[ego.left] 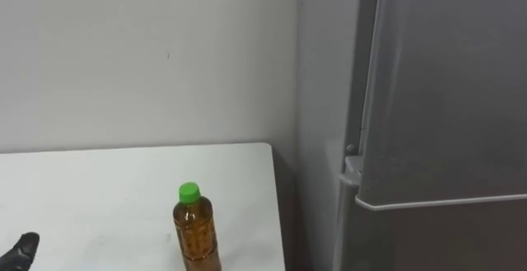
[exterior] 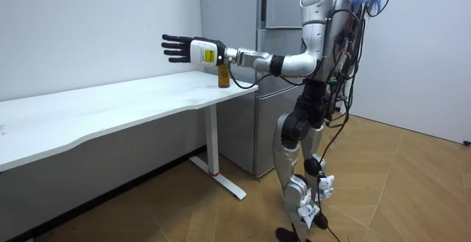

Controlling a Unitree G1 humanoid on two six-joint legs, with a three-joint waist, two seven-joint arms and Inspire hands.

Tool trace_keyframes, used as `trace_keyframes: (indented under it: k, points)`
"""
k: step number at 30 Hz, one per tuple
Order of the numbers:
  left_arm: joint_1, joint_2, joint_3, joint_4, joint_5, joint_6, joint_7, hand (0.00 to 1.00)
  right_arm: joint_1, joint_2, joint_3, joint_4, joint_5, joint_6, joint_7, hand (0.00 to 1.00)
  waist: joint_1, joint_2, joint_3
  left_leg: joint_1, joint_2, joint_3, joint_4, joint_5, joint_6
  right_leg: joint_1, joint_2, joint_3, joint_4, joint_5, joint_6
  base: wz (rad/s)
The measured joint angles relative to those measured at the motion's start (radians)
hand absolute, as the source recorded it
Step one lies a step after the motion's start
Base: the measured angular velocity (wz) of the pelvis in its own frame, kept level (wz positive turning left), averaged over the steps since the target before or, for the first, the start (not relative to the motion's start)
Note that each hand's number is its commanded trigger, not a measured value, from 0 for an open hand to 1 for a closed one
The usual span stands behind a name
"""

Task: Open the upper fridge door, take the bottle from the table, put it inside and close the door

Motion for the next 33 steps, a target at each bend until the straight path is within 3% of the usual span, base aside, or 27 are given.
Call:
trace_keyframes:
  k: [7,14,18,21,28,33]
  points:
    - [-0.062,0.000,-0.007,-0.075,-0.004,0.006,-0.102,0.00,-0.013,0.007,0.002,0.002,-0.004,0.002,0.001,0.00,-0.006,-0.015,0.0041,-0.015,-0.001,-0.001,0.012,0.000,0.000,-0.002,-0.001,-0.003,-0.004,0.000,0.000,0.03]
    - [-0.137,0.000,-0.126,-0.150,-0.090,0.052,-0.249,0.00,-0.023,0.005,0.028,0.002,-0.007,0.010,0.000,0.00,-0.034,-0.020,0.0026,-0.031,0.000,-0.015,0.019,0.000,0.000,-0.007,-0.001,-0.004,-0.010,0.001,0.000,0.07]
    - [-0.180,-0.004,-0.208,-0.150,-0.066,0.066,-0.327,0.00,-0.043,0.005,0.032,0.005,-0.022,0.010,-0.006,0.00,-0.062,-0.009,0.0095,-0.030,0.001,-0.012,0.018,0.000,0.000,-0.007,0.001,0.002,-0.009,0.002,-0.001,-0.03]
    - [-0.202,-0.005,-0.247,-0.159,-0.066,0.092,-0.383,0.00,-0.052,0.005,0.038,0.005,-0.021,0.003,-0.006,0.00,-0.070,-0.006,0.0085,-0.033,0.003,0.000,0.018,0.000,0.000,-0.016,0.005,0.012,-0.006,0.004,-0.003,-0.16]
    - [-0.288,-0.006,-0.316,-0.236,-0.066,0.113,-0.490,0.00,-0.080,-0.002,0.067,0.045,0.001,0.005,-0.002,0.00,-0.102,-0.006,0.0073,-0.050,0.003,0.010,0.019,0.000,0.000,-0.038,0.004,0.025,0.003,0.005,-0.005,-0.04]
    - [-0.322,-0.008,-0.360,-0.243,-0.072,0.136,-0.554,0.00,-0.089,-0.003,0.068,0.045,0.001,0.005,0.000,0.00,-0.127,0.004,0.0003,-0.048,0.002,0.019,0.019,0.000,0.000,-0.038,0.005,0.030,0.004,0.006,-0.004,0.00]
